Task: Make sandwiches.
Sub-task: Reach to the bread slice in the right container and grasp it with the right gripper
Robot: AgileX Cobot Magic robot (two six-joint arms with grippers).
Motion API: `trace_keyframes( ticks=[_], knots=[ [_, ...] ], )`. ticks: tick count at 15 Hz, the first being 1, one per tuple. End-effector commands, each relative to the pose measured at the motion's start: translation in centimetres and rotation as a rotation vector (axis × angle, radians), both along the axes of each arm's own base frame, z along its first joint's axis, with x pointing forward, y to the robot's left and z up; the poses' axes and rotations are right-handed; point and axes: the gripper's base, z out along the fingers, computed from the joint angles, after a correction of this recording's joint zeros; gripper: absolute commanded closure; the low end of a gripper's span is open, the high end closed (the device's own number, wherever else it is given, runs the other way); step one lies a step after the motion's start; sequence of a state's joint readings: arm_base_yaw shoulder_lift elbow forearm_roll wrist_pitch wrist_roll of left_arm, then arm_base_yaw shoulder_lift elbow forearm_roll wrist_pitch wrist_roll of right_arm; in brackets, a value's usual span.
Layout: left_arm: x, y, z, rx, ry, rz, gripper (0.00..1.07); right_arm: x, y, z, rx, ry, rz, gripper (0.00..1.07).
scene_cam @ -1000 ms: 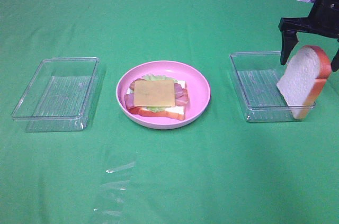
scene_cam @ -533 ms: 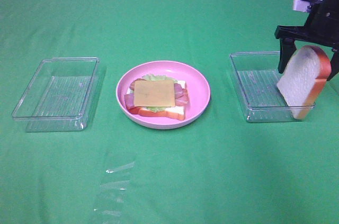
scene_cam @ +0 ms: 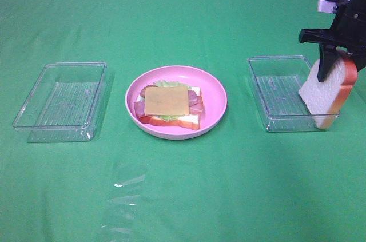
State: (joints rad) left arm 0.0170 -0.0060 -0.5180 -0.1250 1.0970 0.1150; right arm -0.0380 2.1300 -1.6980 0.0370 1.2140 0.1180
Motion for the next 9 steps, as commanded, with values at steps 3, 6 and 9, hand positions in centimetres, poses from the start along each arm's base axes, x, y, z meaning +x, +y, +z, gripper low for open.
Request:
trace_keyframes(
  ticks=[3,6,9],
  knots=[
    [-0.3,-0.03,0.13,-0.01,-0.037,0.003,0.09,-1.2,-0.02,-0.11,0.003,0.128,0.007,0.65],
    [-0.3,-0.03,0.13,-0.01,-0.037,0.003,0.09,-1.19,0.12,-0.1,0.018,0.127,0.003,0.65],
    [-0.3,-0.03,0.13,-0.01,-0.037,0.003,0.09,-1.26,0.11,0.3,0.011,0.119,-0.038,0.96]
  ],
)
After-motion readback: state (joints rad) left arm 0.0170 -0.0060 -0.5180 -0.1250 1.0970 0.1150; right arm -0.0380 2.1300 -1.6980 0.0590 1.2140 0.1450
